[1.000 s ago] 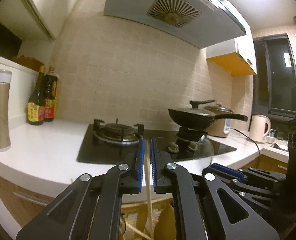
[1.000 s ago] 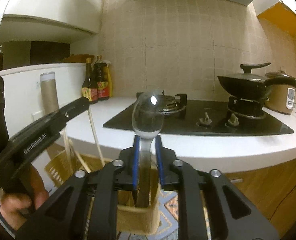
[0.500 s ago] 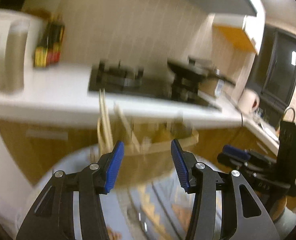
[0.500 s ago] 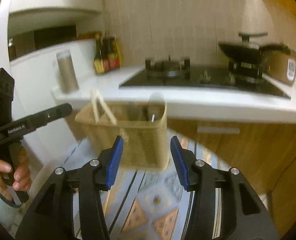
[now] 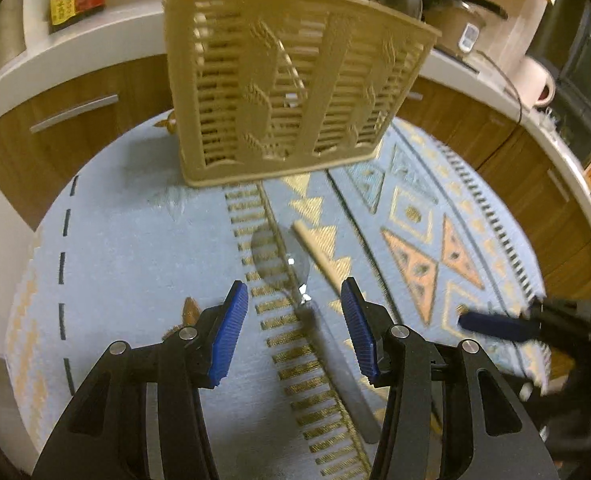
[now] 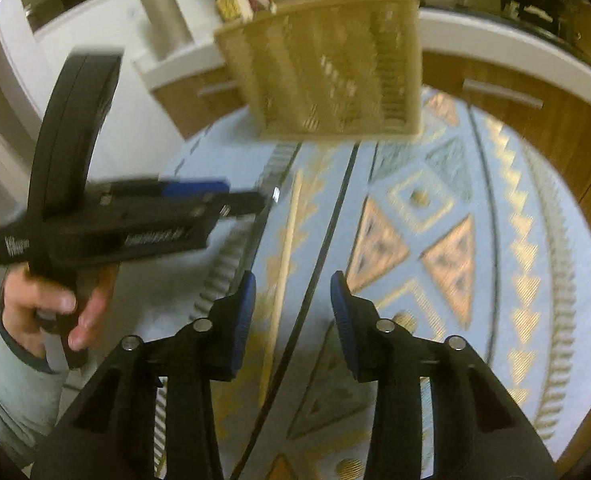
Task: Organize utensils
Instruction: 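Lower the right gripper to the table and grasp a wooden chopstick, then grasp a clear spoon with the left gripper while the right gripper lifts its chopstick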
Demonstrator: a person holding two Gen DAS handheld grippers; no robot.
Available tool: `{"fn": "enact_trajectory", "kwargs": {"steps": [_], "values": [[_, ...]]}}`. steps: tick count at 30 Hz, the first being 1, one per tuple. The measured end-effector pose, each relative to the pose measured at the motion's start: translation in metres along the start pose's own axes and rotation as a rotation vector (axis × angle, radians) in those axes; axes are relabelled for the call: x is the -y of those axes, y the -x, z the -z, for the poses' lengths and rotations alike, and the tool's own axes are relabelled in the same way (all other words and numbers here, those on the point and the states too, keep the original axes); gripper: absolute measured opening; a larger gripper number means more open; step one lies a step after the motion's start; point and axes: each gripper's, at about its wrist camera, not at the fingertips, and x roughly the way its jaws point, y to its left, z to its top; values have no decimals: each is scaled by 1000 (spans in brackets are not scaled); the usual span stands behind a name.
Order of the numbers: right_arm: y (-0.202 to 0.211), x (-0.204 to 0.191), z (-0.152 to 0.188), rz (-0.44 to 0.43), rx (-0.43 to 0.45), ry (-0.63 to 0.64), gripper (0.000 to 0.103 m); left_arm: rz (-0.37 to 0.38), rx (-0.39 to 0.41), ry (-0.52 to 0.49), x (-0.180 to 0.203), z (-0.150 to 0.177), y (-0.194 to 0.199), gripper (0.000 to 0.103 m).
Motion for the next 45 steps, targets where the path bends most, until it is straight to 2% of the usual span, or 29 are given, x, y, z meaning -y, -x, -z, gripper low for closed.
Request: {"fn": "enact_trajectory", "kwargs": {"steps": [4, 8, 13, 17, 19, 22, 25, 28, 31, 33, 37, 42, 44, 45], "values": [[-12, -13, 14, -9, -35, 26, 30, -15, -8, 1, 3, 2, -8, 46], [-22, -31, 20, 54, -44, 108, 22, -53, -9, -7, 6, 2, -15, 44], [-27, -39, 27, 144, -37, 179, 6, -86, -3, -26, 11, -2, -14, 44], [-24, -28, 26, 119, -36, 140, 5, -134, -8, -59, 20, -2, -16, 44], [-21, -21, 28, 143, -26, 129, 4, -167, -11, -78, 25, -1, -18, 44], [-13, -10, 31, 148, -21, 98, 4, -183, -10, -87, 29, 0, -18, 33], [-3, 6, 33, 155, -16, 53, 5, -197, -7, -93, 31, 1, -16, 14], [8, 23, 37, 155, -4, 6, 5, -170, -2, -61, 26, 5, -9, 10], [14, 31, 38, 164, 6, -12, 5, -116, -2, 15, 8, 10, 2, 10], [15, 32, 39, 182, 6, -5, 5, -105, -5, 43, -2, 14, 7, 10], [10, 27, 43, 204, -11, 18, 5, -136, 0, 49, -15, 24, 18, 10], [9, 17, 42, 137, -29, 58, 6, -112, -23, 27, -18, 25, 16, 13], [10, 15, 32, 103, -33, 61, 8, -110, -17, 20, -19, 21, 16, 33], [11, 14, 26, 87, -36, 58, 12, -105, -12, 20, -18, 18, 15, 39]]}}
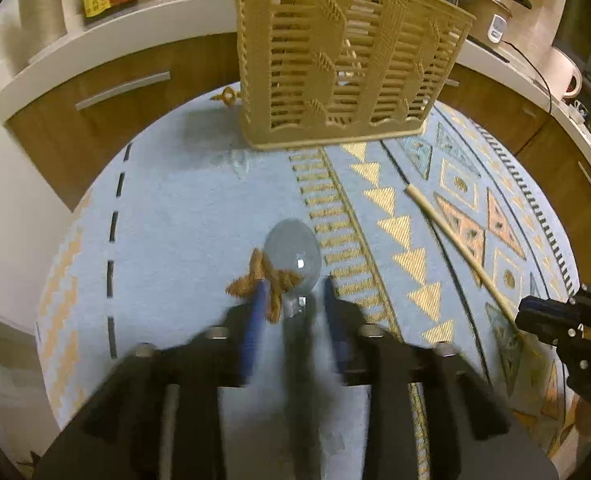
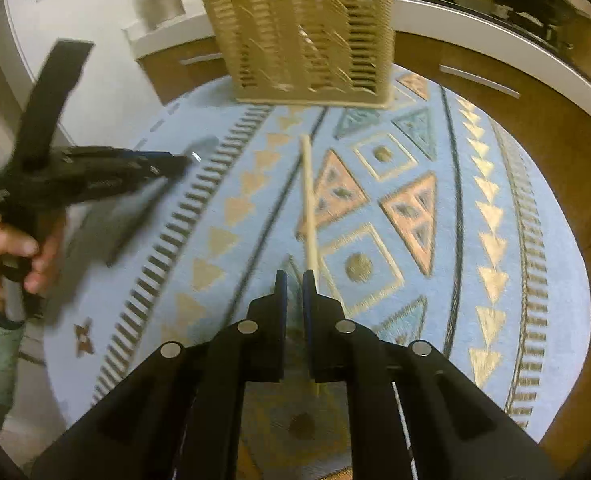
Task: Organize utensils
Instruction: 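Grasp a clear spoon with the left gripper while the right gripper lifts its chopstick, then carry the clear spoon and chopstick over the caddy and release both inside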
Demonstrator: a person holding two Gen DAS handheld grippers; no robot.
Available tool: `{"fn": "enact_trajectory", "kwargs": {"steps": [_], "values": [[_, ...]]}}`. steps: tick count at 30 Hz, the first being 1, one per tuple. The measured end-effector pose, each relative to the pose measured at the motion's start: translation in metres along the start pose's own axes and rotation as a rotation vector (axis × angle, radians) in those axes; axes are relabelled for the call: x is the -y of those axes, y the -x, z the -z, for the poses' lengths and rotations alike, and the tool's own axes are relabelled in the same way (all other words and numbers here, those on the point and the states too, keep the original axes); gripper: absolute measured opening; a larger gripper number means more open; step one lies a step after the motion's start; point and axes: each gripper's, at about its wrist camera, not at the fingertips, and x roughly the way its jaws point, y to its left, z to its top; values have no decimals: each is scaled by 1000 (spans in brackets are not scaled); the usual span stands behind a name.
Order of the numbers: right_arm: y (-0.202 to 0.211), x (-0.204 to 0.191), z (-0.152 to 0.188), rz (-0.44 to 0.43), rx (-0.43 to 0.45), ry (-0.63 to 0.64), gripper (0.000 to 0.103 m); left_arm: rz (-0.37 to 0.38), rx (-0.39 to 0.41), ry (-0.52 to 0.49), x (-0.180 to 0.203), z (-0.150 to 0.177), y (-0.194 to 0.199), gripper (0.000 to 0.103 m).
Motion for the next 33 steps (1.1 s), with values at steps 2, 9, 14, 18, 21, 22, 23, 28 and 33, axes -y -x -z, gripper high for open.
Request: {"fn": "enact_trajectory", "kwargs": {"steps": [2, 9, 14, 18, 21, 22, 23, 28, 33], "values": [[-2, 4, -16, -23, -16, -14, 26, 23, -9, 0, -1, -7, -3, 41], [-35, 11, -74, -17, -131, -14, 46, 51, -102, -55, 1, -20, -19, 41], [-64, 8, -96, 8, -232, -7, 33, 49, -175, -123, 6, -29, -25, 40], [-78, -4, -99, 64, -291, 49, 27, 0, -204, -191, 16, -31, -29, 39], [-80, -11, -100, 129, -300, 85, 15, -22, -205, -219, 23, -30, -29, 35], [-81, -12, -101, 136, -299, 93, 6, -27, -202, -219, 24, -30, -29, 33], [-82, -12, -102, 123, -303, 90, 4, -32, -197, -219, 24, -30, -29, 30], [-82, -17, -100, 113, -287, 97, 4, -18, -130, -219, 23, -24, -21, 29], [-57, -24, -92, 75, -192, 117, 4, 17, -66, -173, 13, -11, -9, 29]]}}
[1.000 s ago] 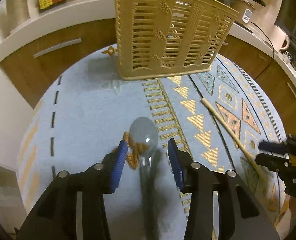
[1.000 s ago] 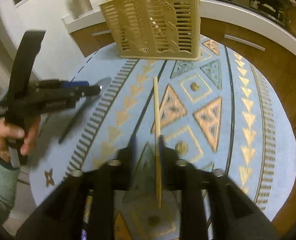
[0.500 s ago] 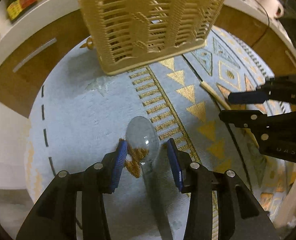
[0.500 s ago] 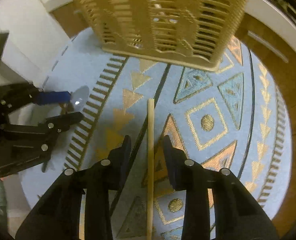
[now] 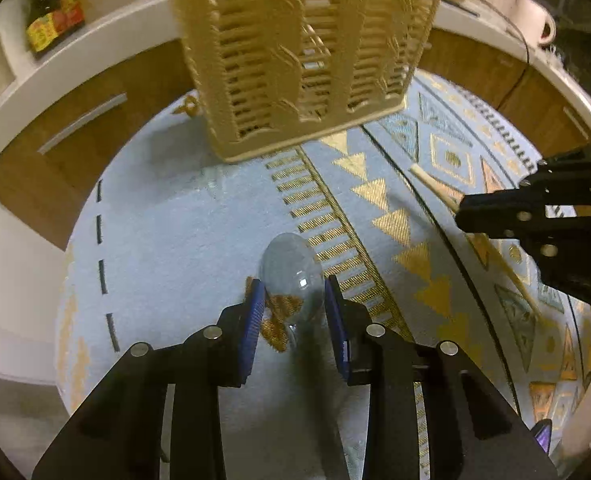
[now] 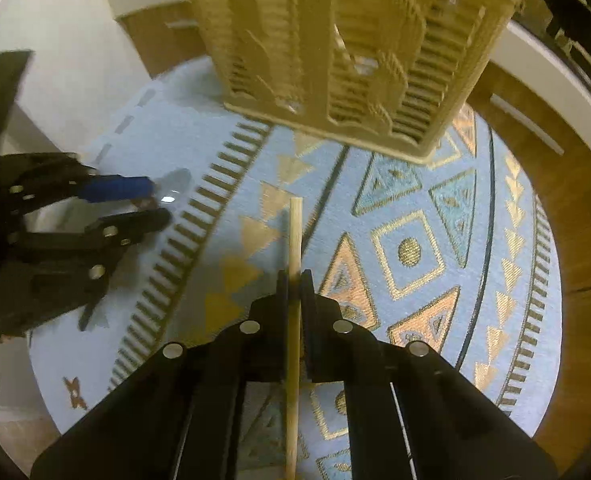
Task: Organize utensils
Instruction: 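Carry the clear spoon and chopstick over the caddy and release both inside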
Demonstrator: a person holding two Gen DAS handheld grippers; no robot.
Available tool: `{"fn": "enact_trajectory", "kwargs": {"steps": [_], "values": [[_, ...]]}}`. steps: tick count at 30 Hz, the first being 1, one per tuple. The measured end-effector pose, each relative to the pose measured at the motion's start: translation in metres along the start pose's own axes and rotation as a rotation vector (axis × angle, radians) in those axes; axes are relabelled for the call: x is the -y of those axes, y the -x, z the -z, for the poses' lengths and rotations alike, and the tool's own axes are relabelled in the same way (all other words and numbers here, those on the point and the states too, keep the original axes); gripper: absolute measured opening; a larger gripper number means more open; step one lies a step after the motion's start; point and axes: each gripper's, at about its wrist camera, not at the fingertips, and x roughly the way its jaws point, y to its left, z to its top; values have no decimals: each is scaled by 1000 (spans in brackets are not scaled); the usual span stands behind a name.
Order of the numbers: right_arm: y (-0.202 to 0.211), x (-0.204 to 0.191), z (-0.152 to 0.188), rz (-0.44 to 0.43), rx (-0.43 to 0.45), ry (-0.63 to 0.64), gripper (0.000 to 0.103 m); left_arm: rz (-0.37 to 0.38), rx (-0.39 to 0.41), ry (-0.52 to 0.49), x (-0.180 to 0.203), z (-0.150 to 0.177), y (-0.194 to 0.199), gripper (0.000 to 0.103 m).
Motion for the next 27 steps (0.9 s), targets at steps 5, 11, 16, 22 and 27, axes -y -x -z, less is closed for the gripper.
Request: {"fn": "enact_trajectory", "kwargs": {"steps": [5, 11, 16, 22, 27], "values": [[28, 0, 7, -25, 98, 12, 4, 6, 108, 7, -3, 6, 26, 29], [64, 5, 24, -60, 211, 3, 4, 30, 245, 10, 0, -2, 64, 29], [96, 12, 28, -83, 315, 4, 4, 55, 370, 8, 9, -9, 101, 29], [146, 16, 23, -109, 477, 17, 4, 56, 516, 14, 19, -25, 145, 29], [176, 20, 11, -105, 574, 16, 4, 51, 623, 37, 20, -44, 172, 29]]}}
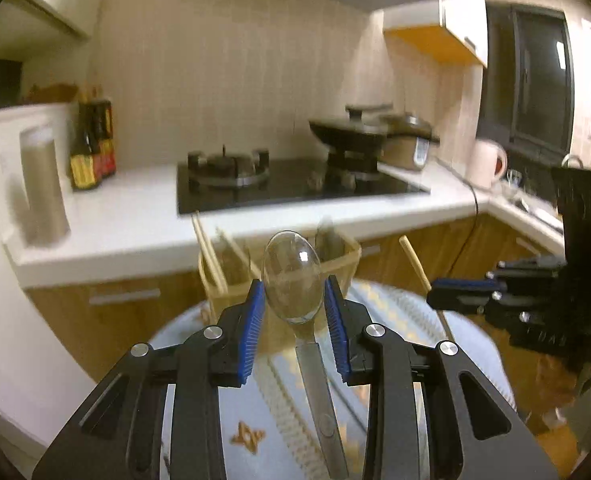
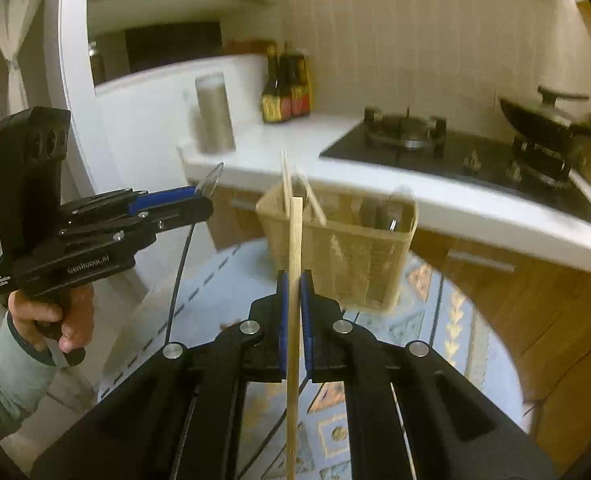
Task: Organize utensils
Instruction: 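Carry the clear spoon and chopstick over the caddy and release both inside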
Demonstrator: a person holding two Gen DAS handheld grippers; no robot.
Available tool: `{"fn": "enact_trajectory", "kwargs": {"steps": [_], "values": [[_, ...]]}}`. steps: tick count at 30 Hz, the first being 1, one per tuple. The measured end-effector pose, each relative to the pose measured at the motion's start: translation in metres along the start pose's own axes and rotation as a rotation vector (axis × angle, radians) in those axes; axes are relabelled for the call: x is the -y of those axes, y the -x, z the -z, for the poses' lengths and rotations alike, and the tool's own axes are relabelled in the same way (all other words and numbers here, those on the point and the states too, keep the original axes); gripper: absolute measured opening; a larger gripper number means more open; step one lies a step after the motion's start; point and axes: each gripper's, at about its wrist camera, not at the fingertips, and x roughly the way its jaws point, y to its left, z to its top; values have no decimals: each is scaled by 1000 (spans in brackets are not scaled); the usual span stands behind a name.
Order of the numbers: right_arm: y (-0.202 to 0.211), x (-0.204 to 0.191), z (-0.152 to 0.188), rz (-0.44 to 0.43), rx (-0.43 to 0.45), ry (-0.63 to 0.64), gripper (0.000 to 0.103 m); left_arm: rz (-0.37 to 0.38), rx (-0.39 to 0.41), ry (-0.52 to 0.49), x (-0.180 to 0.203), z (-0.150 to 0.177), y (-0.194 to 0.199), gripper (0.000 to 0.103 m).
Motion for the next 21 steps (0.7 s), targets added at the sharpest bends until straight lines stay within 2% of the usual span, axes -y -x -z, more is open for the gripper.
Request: {"fn": "enact_trajectory", "kwargs": {"steps": [6, 9, 12, 16, 21], "values": [[7, 21, -35, 17, 110, -45, 4, 3, 138, 44, -3, -43, -1, 29], [0, 36, -55, 38, 154, -79, 4, 15, 179, 78, -8, -62, -13, 29], [-13, 50, -72, 49, 177, -126, 4, -13, 215, 82, -11, -74, -32, 29], [-32, 63, -94, 159, 259, -130, 4, -65, 241, 75, -14, -81, -65, 29], [-52, 80, -108, 236, 362, -139, 4, -113, 284, 53, -19, -75, -99, 29]]}}
